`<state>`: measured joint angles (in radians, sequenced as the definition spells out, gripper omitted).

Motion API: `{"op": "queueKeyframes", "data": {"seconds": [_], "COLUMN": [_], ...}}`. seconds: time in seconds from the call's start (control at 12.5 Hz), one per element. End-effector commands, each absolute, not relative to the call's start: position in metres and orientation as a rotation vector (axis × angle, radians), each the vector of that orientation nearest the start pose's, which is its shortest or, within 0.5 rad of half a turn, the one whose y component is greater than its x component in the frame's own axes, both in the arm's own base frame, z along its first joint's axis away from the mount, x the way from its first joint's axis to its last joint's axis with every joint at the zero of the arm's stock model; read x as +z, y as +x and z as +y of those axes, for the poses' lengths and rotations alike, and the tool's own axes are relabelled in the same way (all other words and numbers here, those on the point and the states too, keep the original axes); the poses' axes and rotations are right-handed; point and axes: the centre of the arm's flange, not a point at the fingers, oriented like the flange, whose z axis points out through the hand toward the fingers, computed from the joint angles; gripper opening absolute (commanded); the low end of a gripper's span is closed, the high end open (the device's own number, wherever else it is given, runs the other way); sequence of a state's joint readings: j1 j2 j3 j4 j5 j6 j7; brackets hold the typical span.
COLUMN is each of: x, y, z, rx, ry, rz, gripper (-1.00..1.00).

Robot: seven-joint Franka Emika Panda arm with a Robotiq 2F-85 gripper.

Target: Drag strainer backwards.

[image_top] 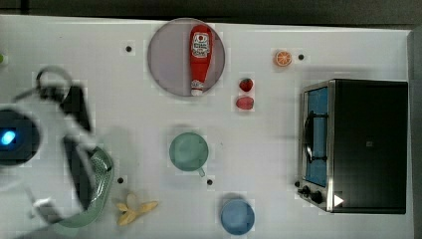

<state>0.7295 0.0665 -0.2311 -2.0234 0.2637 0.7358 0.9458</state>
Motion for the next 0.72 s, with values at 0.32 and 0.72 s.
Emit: {"op": "queueKeyframes", "data": {"seconds": [0.32,0.72], "x": [0.513,0.567], "y": [0.595,0.59], "z": [0.032,-0.039], "rx": [-0.095,-0.181], "ry": [-2.607,-2.925], "rz": [1.404,1.199], "gripper": [1.0,1.0]}}
